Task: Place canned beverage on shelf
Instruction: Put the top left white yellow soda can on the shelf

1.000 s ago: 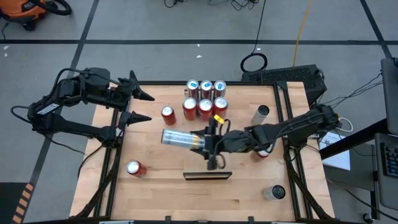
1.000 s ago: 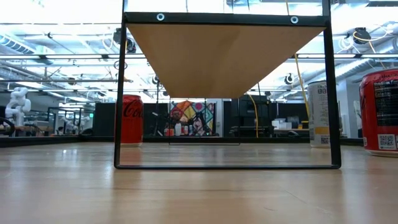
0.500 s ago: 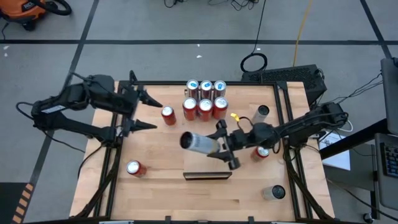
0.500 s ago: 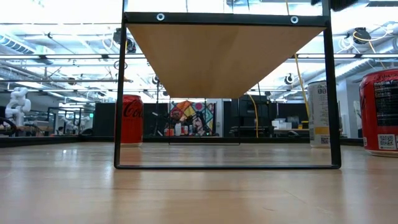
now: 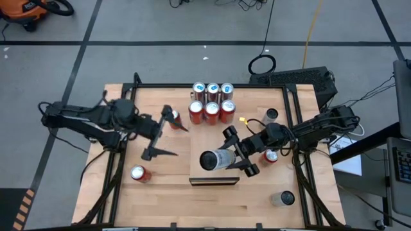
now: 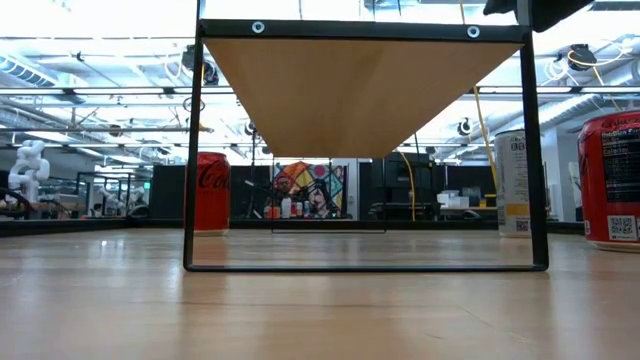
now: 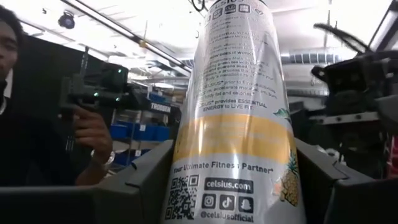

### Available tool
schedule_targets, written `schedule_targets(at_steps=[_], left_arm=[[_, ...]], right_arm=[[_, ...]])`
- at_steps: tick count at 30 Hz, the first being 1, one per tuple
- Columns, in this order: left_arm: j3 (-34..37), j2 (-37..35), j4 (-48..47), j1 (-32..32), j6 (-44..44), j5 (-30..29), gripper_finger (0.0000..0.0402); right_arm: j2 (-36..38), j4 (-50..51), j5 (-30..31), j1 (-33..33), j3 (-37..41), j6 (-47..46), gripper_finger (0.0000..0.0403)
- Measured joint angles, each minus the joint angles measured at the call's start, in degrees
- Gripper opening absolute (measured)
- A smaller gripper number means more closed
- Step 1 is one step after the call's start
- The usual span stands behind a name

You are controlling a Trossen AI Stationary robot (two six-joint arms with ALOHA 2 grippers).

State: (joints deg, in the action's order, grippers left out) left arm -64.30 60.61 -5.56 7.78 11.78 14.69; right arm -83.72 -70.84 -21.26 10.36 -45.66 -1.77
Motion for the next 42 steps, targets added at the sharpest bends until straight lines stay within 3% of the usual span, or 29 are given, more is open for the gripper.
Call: schedule_targets(at_steps=[10, 26, 33, 42], left_arm=[[0.8, 8.9, 17.7, 3.7, 5.2, -2.4, 0.0391], [0.5, 19.6, 39.0, 3.7, 6.7, 1.8, 0.0391], [0.4, 21.8, 43.8, 3.7, 6.6, 3.2, 0.0391], [0.4, 21.9, 45.0, 3.7, 6.3, 2.6, 0.0380]], right_arm=[[0.0, -0.1, 0.0, -0.6, 0.0, 0.7, 0.0225], [0.0, 0.0, 0.3, -0.6, 0.0, 1.9, 0.0230], [0.0, 1.3, 4.5, -0.7, 0.0, 2.1, 0.0229], [0.0, 2.1, 5.3, -0.8, 0.0, 2.2, 0.0229]])
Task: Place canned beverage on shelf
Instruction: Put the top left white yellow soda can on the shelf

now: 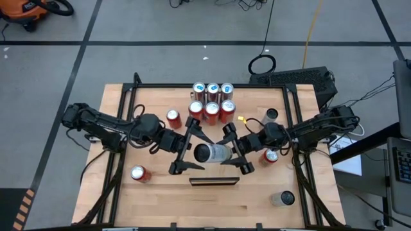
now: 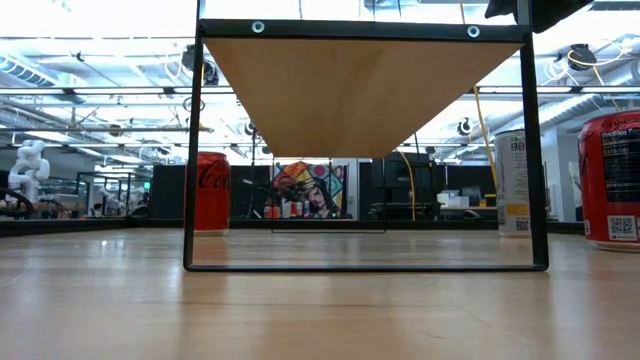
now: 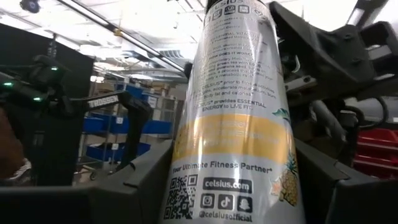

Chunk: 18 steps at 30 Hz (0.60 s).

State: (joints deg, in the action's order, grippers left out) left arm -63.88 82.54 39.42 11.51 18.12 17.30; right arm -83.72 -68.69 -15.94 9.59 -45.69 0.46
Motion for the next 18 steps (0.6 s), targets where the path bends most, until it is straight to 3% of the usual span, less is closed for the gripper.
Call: schedule_targets(at_steps=[18], left_arm=[[0.0, 0.0, -1.4, 0.0, -1.1, -3.5, 0.0249]], right_arm=[[0.0, 1.2, 2.7, -0.3, 0.0, 0.0, 0.0235]])
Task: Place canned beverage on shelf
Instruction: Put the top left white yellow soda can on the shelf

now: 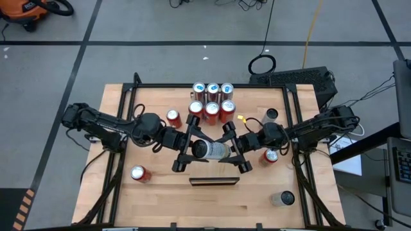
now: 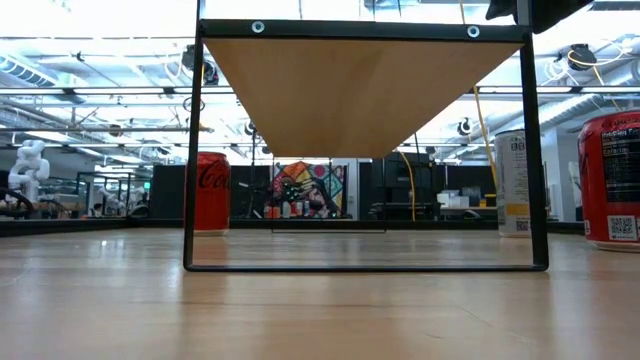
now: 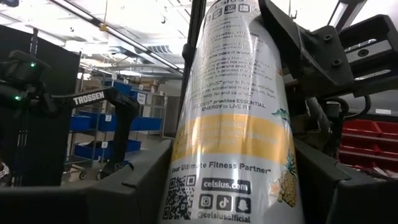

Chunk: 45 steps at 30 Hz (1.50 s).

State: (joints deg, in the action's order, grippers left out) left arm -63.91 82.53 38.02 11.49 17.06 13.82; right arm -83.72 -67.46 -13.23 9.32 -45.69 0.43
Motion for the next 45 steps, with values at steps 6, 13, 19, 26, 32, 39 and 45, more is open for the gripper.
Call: schedule_targets(at_steps=[6, 13, 19, 26, 32, 39, 45], left_arm=[[0.0, -0.1, -0.7, 0.0, -0.1, -0.2, 0.0251], [0.0, -0.3, -1.0, 0.1, -4.2, -3.3, 0.0252], [0.0, -0.6, -1.9, 0.1, -6.5, -5.5, 0.0253], [0.1, -0.8, -2.1, 0.1, -7.9, -10.2, 0.0253], [0.1, -0.8, -1.9, 0.9, -7.8, -17.4, 0.0253], [0.1, -1.7, -2.3, 3.5, -7.8, -26.4, 0.0253], [0.1, -3.9, -5.2, 5.8, -7.9, -36.3, 0.0253]], right_arm=[[0.0, 0.1, 0.0, 0.0, 0.0, 0.3, 0.0235], [0.0, 0.7, 0.3, 0.0, 0.0, -0.3, 0.0248], [0.2, 0.9, 4.3, 0.1, -0.1, 0.7, 0.0310], [1.8, 3.6, 7.9, 0.1, -0.1, 0.9, 0.0356], [4.6, 10.6, 9.5, 0.3, -1.1, 1.4, 0.0358], [6.5, 24.1, 18.9, 2.9, -5.2, 6.3, 0.0359], [6.7, 35.3, 29.2, 5.5, -9.5, 9.9, 0.0359]])
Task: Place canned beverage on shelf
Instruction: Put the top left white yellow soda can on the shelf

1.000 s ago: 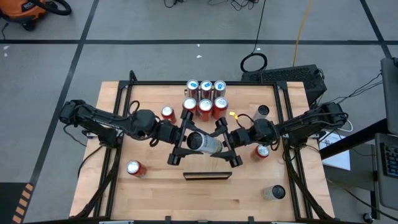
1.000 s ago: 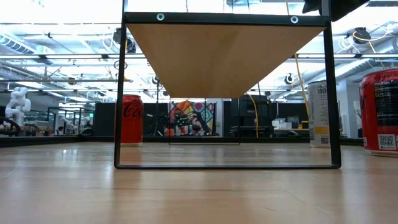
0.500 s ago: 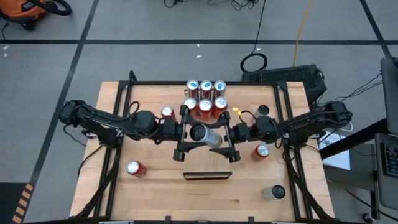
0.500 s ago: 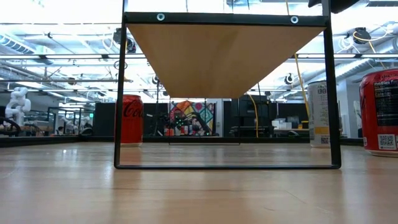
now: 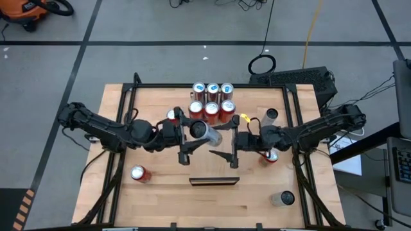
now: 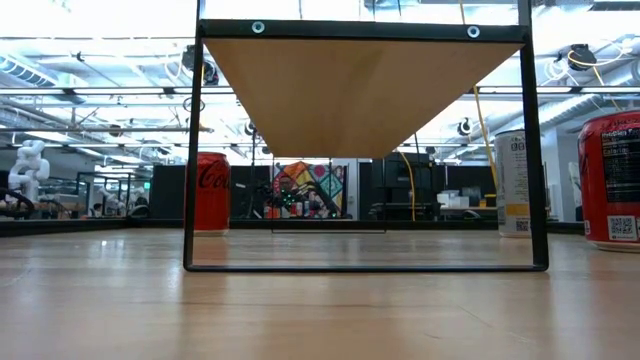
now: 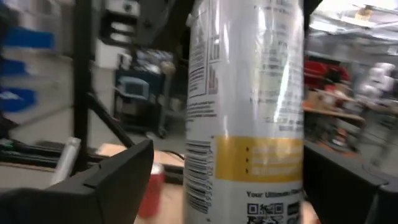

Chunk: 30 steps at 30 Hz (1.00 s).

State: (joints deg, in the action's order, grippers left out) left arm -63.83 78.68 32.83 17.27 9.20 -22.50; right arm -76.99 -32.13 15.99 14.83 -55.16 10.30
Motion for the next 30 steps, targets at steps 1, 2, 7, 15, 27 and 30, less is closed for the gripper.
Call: schedule_targets(at_steps=[1, 2, 7, 15, 27, 30], left_arm=[[0.0, -0.2, -0.5, 0.4, 0.0, -1.9, 0.0253], [0.0, -0.4, -1.2, 0.8, 0.1, -4.3, 0.0253], [0.0, -0.5, -2.7, 1.9, -3.3, -14.4, 0.0253], [0.0, -0.4, -6.3, 2.3, -10.0, -23.6, 0.0253], [0.0, -0.4, -6.8, 3.9, -8.9, -24.2, 0.0253], [0.0, -0.4, -6.9, 4.2, -8.9, -22.8, 0.0253]], right_arm=[[0.0, 1.5, 1.8, 0.3, -0.6, 0.4, 0.0359], [0.0, 2.5, 3.6, 0.7, -1.1, 0.6, 0.0359], [0.0, 4.6, 9.8, 2.1, -2.9, 1.9, 0.0359], [-0.2, 9.4, 11.4, 2.2, -6.8, -0.3, 0.0359], [-3.9, 26.3, 10.8, -0.9, -18.0, -7.0, 0.0359], [-4.5, 26.8, 5.4, -2.5, -18.9, -8.3, 0.0359]])
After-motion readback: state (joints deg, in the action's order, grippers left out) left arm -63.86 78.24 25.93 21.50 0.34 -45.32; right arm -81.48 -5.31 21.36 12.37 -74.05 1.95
